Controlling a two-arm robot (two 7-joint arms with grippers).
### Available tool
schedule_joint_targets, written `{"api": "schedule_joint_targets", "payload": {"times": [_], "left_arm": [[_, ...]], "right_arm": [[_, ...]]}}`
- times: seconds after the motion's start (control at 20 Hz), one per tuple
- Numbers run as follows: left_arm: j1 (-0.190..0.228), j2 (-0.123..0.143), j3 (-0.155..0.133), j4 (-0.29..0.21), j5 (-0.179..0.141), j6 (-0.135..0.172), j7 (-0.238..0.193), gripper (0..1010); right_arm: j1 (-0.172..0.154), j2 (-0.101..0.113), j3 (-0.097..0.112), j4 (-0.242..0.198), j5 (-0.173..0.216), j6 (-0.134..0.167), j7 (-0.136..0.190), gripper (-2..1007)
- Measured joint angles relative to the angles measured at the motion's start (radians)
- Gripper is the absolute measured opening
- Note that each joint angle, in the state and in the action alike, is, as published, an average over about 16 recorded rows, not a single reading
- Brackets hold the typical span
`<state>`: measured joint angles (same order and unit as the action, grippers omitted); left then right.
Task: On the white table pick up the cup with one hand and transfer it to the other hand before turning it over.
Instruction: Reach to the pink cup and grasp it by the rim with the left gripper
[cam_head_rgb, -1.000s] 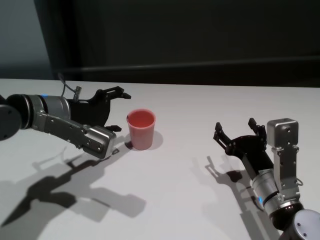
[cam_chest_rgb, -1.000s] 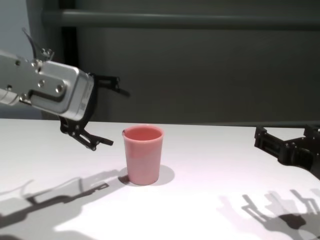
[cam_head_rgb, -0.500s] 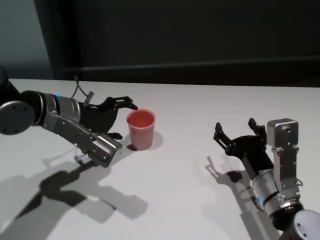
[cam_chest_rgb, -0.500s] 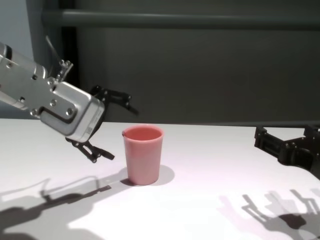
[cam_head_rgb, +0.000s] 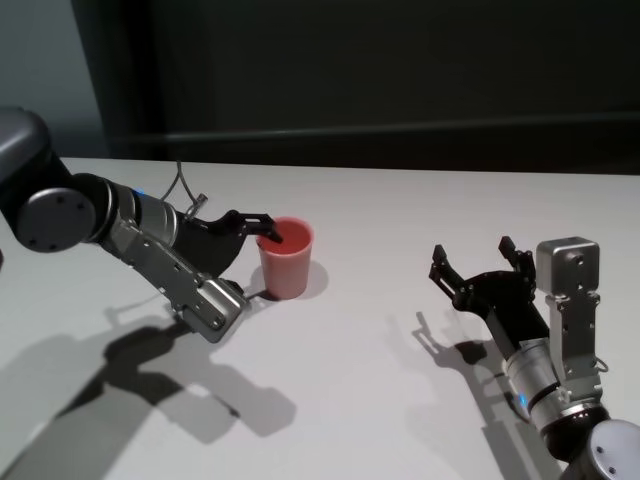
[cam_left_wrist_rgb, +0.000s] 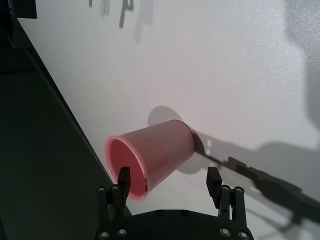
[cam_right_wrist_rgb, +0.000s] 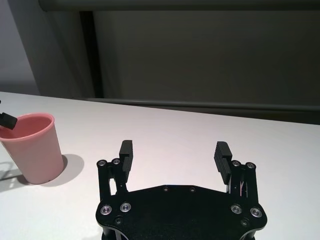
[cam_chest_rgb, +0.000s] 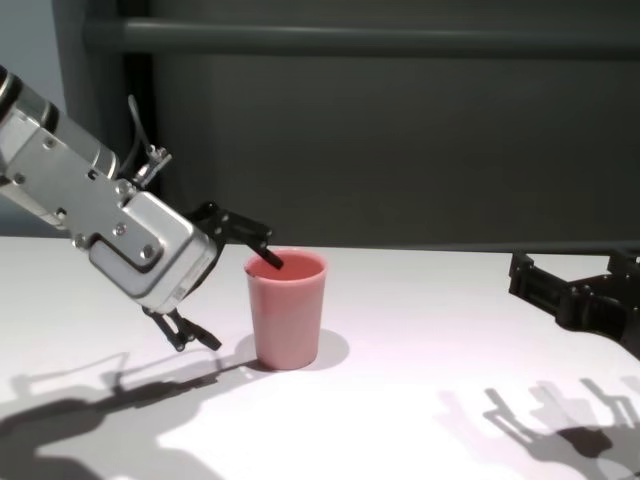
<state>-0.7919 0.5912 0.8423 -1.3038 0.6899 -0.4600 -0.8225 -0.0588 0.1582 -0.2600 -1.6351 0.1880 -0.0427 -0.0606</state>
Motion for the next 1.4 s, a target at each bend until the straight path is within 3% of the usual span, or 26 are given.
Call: {"api": "schedule_joint_targets", "payload": {"times": [0.5, 0.9, 1.4], "left_arm": [[-0.071, -0.044, 0.062, 0.063, 0.020, -0.033, -0.049, 1001], [-0.109, -0.076, 0.096, 0.106, 0.029, -0.035, -0.070, 977], [-0.128, -0.089, 0.125, 0.133, -0.001, -0.023, -0.114, 784]], "right_arm": [[0.000, 0.000, 0.000, 0.000, 0.000, 0.000, 0.000, 1002], [0.000, 0.000, 0.000, 0.000, 0.000, 0.000, 0.000, 1002], [0.000, 0.000, 0.000, 0.000, 0.000, 0.000, 0.000, 1002]]}}
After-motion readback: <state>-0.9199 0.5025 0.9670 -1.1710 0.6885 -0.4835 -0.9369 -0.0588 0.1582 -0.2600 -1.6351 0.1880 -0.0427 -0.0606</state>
